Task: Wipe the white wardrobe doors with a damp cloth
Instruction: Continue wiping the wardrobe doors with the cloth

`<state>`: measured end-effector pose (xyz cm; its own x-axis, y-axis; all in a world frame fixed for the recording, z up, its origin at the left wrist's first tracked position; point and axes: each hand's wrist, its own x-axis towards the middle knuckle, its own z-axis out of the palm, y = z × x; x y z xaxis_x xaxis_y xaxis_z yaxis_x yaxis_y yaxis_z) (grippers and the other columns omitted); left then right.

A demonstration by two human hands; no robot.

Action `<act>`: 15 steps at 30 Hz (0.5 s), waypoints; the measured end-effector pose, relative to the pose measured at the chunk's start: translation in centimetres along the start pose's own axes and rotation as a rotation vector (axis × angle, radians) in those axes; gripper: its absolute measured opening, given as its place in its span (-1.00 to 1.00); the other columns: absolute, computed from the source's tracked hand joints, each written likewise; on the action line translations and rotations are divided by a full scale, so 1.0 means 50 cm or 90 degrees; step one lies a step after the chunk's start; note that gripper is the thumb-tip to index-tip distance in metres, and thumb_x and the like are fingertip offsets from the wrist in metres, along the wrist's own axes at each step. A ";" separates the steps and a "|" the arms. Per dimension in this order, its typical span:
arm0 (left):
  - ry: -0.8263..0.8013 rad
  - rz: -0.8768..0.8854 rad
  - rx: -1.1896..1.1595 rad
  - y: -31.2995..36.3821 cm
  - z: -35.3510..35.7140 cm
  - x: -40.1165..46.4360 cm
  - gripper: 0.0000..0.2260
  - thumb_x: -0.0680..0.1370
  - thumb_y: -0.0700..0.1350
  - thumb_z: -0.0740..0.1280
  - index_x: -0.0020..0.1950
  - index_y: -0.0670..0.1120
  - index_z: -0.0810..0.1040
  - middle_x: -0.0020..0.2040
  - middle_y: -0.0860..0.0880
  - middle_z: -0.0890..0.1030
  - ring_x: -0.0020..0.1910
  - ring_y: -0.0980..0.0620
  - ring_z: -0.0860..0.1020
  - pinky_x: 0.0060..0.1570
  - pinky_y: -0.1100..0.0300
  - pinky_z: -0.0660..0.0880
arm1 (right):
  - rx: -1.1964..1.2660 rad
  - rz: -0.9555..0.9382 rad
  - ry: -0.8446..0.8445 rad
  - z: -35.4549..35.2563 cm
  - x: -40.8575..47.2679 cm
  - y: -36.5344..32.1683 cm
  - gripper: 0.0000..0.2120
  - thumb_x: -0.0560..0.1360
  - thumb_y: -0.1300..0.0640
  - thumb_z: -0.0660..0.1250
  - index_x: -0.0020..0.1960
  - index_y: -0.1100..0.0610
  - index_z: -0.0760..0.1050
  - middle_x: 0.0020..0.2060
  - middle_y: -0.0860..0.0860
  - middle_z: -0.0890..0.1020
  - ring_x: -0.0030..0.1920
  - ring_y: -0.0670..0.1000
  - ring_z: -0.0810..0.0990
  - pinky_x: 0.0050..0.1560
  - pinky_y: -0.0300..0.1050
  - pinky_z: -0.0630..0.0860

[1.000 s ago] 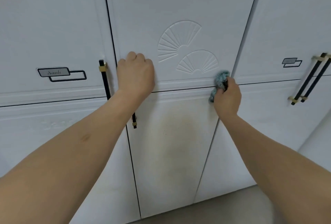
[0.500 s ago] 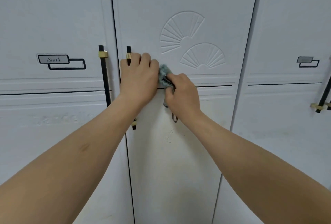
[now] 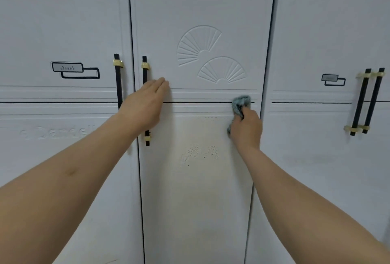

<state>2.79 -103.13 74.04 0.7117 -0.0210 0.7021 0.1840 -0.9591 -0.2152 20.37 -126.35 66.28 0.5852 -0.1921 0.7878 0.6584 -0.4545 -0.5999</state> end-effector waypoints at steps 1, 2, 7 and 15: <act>-0.008 -0.001 0.002 0.002 0.000 -0.001 -0.22 0.47 -0.41 0.31 0.63 -0.18 0.07 0.64 -0.10 0.10 0.60 -0.08 0.09 0.28 -0.13 0.51 | 0.005 -0.021 0.003 0.014 -0.009 -0.010 -0.88 0.57 0.28 0.25 -0.01 0.23 0.56 -0.14 0.15 0.58 -0.12 0.20 0.56 -0.18 -0.02 0.44; -0.015 0.000 0.003 0.005 -0.001 0.000 -0.22 0.47 -0.40 0.31 0.63 -0.18 0.06 0.64 -0.10 0.08 0.61 -0.08 0.07 0.29 -0.11 0.50 | 0.012 -0.034 0.006 0.027 -0.016 -0.022 -0.87 0.57 0.29 0.26 0.04 0.25 0.58 -0.13 0.17 0.59 -0.12 0.19 0.56 -0.18 -0.06 0.40; -0.031 -0.009 0.008 0.010 -0.004 -0.005 -0.22 0.50 -0.39 0.31 0.64 -0.18 0.00 0.65 -0.11 0.02 0.63 -0.08 0.02 0.38 -0.04 0.42 | 0.007 -0.103 0.003 0.090 -0.052 -0.077 -0.81 0.55 0.30 0.29 0.12 0.28 0.60 -0.12 0.17 0.60 -0.16 0.18 0.57 -0.24 -0.11 0.34; -0.042 -0.012 -0.040 0.007 -0.014 -0.009 -0.19 0.50 -0.38 0.33 0.64 -0.17 -0.02 0.65 -0.10 0.02 0.63 -0.05 -0.01 0.45 0.01 0.30 | 0.020 -0.183 -0.017 0.152 -0.101 -0.136 -0.63 0.53 0.17 0.19 0.23 0.26 0.60 -0.03 0.13 0.64 -0.08 0.13 0.61 -0.20 -0.06 0.54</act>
<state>2.07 -103.65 74.12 0.7519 0.0144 0.6591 0.1572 -0.9749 -0.1580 16.55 -115.69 65.31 0.3838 -0.0363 0.9227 0.8136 -0.4593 -0.3565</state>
